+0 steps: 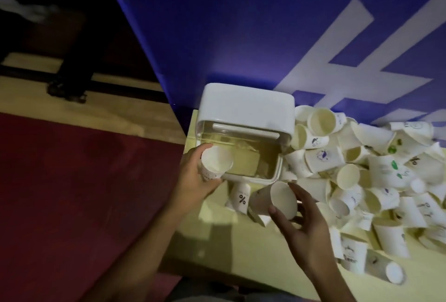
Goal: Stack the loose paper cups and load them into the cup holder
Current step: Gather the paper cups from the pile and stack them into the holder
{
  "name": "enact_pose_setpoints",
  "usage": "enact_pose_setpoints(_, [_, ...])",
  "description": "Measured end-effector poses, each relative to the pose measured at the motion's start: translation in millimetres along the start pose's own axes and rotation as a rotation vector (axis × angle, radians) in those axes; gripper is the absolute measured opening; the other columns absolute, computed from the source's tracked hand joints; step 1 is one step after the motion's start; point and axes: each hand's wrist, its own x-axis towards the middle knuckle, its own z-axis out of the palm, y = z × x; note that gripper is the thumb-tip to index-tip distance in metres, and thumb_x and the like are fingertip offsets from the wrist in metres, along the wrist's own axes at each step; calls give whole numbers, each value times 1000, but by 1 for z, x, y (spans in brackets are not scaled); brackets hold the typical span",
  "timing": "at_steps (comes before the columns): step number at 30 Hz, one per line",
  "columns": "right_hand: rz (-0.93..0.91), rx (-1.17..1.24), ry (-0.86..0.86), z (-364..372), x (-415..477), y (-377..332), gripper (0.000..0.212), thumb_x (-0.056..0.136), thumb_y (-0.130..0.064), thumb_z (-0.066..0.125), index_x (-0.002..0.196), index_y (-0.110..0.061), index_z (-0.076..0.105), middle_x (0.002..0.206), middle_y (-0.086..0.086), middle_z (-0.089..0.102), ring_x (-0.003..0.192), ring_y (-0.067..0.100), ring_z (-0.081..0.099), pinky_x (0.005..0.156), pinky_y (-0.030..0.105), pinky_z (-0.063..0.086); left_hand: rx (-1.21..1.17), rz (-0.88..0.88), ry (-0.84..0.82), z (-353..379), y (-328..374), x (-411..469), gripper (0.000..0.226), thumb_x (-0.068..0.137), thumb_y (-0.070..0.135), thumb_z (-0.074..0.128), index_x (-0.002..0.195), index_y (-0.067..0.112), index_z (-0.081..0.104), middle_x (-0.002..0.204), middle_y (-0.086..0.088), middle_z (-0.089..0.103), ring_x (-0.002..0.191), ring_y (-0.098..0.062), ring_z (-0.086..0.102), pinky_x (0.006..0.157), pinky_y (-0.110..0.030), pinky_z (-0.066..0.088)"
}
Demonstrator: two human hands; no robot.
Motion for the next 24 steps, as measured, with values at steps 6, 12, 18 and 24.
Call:
enact_pose_setpoints(6, [81, -27, 15, 10, -9, 7, 65, 71, -67, 82, 128, -48, 56, 130, -16, 62, 110, 3, 63, 76, 15, 55, 187, 1, -2, 19, -30, 41, 79, 70, 15, 88, 132, 36, 44, 125, 13, 59, 113, -12, 59, 89, -28, 50])
enact_pose_setpoints(12, [117, -11, 47, 8, -10, 11, 54, 71, -52, 77, 122, -49, 58, 123, -17, 66, 102, 0, 65, 75, 18, 56, 423, 145, -155, 23, -45, 60, 81, 81, 24, 81, 149, 29, 37, 144, 7, 41, 127, -19, 52, 84, -32, 52])
enact_pose_setpoints(18, [111, -46, 34, 24, 2, 13, 64, 74, -51, 79, 134, -42, 56, 126, -20, 63, 108, 3, 64, 78, 17, 55, 637, 106, -250, 22, -62, 69, 85, 73, 27, 75, 150, 23, 39, 134, -1, 53, 123, -26, 52, 99, -39, 45])
enact_pose_setpoints(24, [43, -170, -17, 50, 41, 7, 68, 80, -33, 86, 139, -32, 54, 128, -15, 62, 105, 7, 64, 75, 4, 47, 627, 31, -311, 23, -66, 75, 87, 68, 40, 78, 146, 25, 40, 137, 2, 53, 126, -24, 50, 103, -40, 41])
